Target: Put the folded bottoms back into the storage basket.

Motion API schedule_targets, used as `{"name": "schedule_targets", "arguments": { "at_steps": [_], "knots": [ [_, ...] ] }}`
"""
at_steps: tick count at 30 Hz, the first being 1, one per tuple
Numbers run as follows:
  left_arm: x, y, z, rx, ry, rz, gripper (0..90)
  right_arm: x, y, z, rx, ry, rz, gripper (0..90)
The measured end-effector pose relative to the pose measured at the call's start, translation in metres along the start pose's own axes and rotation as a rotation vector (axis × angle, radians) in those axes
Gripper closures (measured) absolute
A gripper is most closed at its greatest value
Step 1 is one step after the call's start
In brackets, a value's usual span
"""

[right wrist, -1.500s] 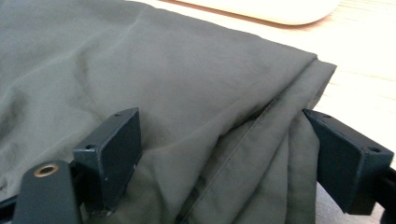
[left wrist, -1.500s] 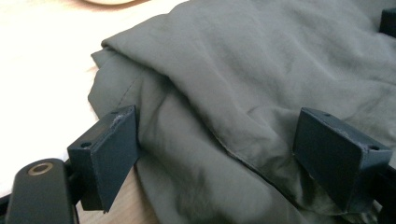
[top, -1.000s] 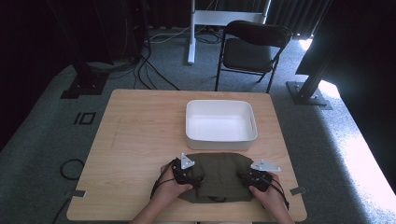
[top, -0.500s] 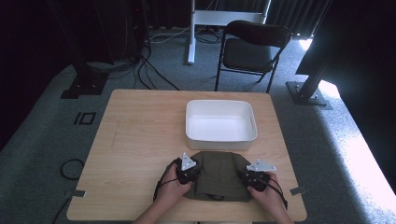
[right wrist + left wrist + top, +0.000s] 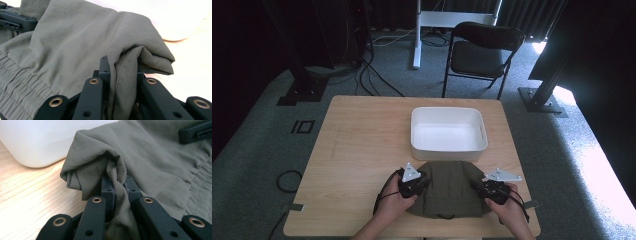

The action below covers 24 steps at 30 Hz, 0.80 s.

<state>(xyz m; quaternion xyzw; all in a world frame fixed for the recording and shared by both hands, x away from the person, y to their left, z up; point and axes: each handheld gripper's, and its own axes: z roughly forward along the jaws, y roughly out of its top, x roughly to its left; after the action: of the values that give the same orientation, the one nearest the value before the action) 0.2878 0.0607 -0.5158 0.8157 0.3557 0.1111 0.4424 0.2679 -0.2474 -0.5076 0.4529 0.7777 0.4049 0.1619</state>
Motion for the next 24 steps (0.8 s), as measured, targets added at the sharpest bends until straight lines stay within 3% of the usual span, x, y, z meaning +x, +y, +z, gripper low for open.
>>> {"name": "schedule_targets", "arguments": {
  "at_steps": [7,8,15,24],
  "knots": [
    [-0.005,0.014,-0.017,-0.057,-0.025,0.017,83.5,0.003,0.011,-0.019,-0.05,0.017,0.003,78.5],
    [-0.006,0.016,-0.02,-0.053,-0.025,0.034,83.5,0.004,0.013,-0.022,-0.054,0.018,0.0,78.5],
    [-0.007,0.031,-0.03,-0.096,-0.036,0.033,83.5,0.007,0.027,-0.042,-0.107,0.036,-0.008,78.6],
    [-0.002,0.057,-0.043,-0.141,-0.054,0.035,83.5,0.001,0.047,-0.053,-0.152,0.043,-0.001,78.7]
  ]
}}
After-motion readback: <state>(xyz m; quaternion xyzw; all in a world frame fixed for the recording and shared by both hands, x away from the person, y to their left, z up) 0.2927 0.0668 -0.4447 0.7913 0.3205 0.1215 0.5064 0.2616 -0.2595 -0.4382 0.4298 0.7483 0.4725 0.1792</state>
